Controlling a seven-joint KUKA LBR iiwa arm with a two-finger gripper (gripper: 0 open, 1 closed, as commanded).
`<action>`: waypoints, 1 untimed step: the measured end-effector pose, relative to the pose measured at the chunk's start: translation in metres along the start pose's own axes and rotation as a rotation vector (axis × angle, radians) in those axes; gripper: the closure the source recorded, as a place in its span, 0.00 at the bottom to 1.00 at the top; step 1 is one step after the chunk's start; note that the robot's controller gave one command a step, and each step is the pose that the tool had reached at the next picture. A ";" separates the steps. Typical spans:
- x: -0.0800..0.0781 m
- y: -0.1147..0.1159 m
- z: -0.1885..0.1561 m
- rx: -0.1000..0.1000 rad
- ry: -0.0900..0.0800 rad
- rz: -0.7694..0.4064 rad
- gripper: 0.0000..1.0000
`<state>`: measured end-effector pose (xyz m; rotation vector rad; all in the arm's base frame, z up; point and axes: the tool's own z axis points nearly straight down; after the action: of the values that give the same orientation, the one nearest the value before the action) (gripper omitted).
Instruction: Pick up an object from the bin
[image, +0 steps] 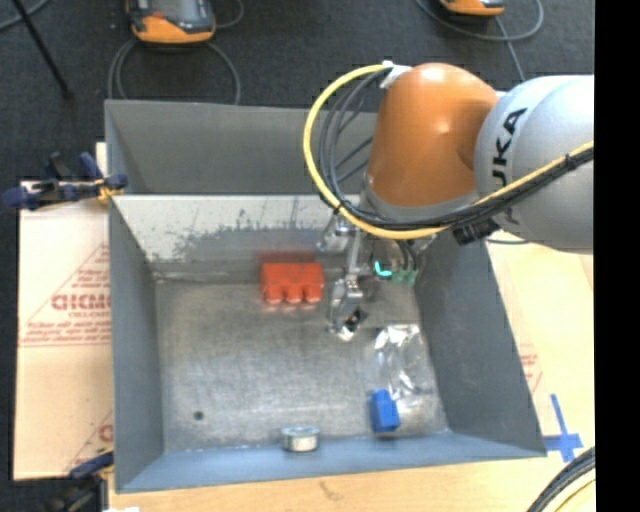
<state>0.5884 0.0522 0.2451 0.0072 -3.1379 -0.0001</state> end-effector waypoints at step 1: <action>0.004 -0.074 0.075 0.003 -0.001 -0.273 0.00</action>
Offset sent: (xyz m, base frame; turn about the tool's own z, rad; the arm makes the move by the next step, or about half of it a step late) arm -0.0041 -0.0705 -0.0737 -0.2780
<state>0.5840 -0.0220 0.1697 0.4339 -3.1093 0.0040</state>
